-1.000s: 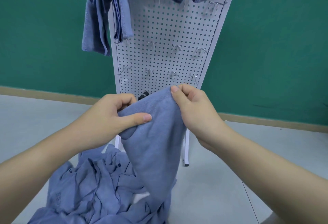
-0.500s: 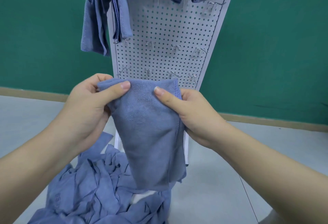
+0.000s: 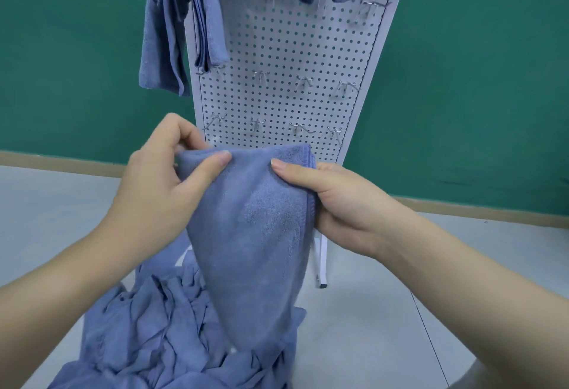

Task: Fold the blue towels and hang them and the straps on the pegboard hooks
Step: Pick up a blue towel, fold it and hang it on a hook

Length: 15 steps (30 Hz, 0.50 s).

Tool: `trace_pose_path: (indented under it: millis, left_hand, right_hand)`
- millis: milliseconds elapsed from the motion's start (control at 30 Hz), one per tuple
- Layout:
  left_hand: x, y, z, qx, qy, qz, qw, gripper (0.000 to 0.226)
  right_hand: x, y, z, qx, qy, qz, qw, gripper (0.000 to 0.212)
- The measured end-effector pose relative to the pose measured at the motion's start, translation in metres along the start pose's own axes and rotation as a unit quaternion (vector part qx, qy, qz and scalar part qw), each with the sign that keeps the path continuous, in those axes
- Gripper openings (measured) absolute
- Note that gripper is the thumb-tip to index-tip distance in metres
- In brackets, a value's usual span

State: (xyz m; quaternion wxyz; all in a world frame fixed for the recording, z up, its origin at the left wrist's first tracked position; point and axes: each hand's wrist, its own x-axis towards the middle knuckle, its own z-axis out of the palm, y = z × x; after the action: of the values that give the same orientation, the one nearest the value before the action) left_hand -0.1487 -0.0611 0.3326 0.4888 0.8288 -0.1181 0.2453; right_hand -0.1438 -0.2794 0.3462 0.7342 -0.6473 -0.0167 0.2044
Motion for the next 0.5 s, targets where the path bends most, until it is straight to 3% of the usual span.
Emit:
trace_pose_path:
  millis: [133, 200, 267, 367, 500]
  left_hand:
    - [0.001, -0.001, 0.001, -0.016, -0.155, -0.115, 0.981, 0.052]
    - [-0.001, -0.006, 0.005, 0.017, -0.187, -0.102, 0.977, 0.042]
    - [-0.003, -0.012, 0.009, 0.059, -0.191, -0.076, 0.977, 0.029]
    - [-0.007, -0.016, 0.015, 0.127, -0.179, -0.057, 0.974, 0.044]
    - [-0.01, -0.013, 0.021, 0.117, -0.13, -0.065, 0.982, 0.036]
  right_hand:
    - [0.002, 0.006, -0.003, -0.08, 0.034, -0.027, 0.996, 0.035]
    - [0.0, 0.009, -0.002, -0.102, 0.043, -0.03, 0.993, 0.03]
    - [0.0, 0.013, 0.001, -0.118, 0.056, -0.031, 0.991, 0.024]
    - [0.003, 0.019, 0.003, -0.141, 0.067, -0.032, 0.987, 0.022]
    - [0.007, 0.02, 0.007, -0.135, 0.072, -0.034, 0.988, 0.025]
